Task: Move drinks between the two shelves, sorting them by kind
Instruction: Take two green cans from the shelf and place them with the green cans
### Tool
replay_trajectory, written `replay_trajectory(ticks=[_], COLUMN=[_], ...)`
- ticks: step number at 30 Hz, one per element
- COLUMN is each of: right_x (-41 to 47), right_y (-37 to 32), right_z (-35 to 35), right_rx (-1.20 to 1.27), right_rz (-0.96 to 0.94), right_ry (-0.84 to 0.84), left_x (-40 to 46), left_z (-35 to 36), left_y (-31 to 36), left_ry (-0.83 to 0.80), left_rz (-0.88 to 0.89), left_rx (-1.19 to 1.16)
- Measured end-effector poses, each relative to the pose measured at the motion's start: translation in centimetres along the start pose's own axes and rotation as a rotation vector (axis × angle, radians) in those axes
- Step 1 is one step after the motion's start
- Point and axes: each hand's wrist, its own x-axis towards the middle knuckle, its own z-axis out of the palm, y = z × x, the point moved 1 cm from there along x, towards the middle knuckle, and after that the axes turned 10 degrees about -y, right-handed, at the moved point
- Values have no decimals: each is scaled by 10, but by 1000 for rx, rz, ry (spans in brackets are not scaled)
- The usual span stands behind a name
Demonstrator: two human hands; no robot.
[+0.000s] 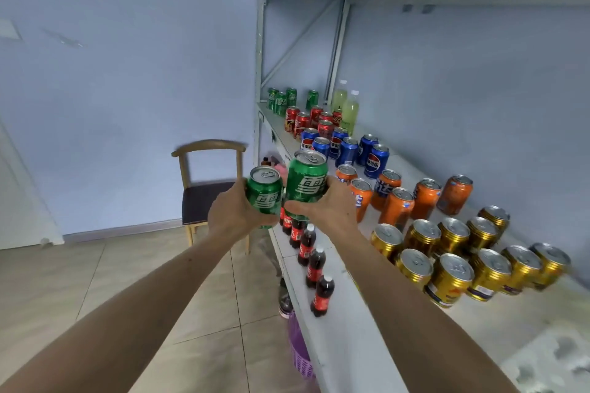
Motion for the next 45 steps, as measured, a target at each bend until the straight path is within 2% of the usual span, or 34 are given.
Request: replay_trajectory(ticks=[6,15,33,45], right_x=[76,194,447,597], right_y=[-29,-42,-50,-52], right_z=[39,76,98,125], right_rx=[22,-29,-47,-100], right_rz=[19,24,15,176], right_ry=[51,63,64,250], left_x=[89,215,487,675], left_z=[-35,-48,-53,-53], left_y=[-34,-70,-84,-90], left_ry=[-63,-87,-79,-208], left_rz=[39,72,121,279], left_rx=[21,43,29,46])
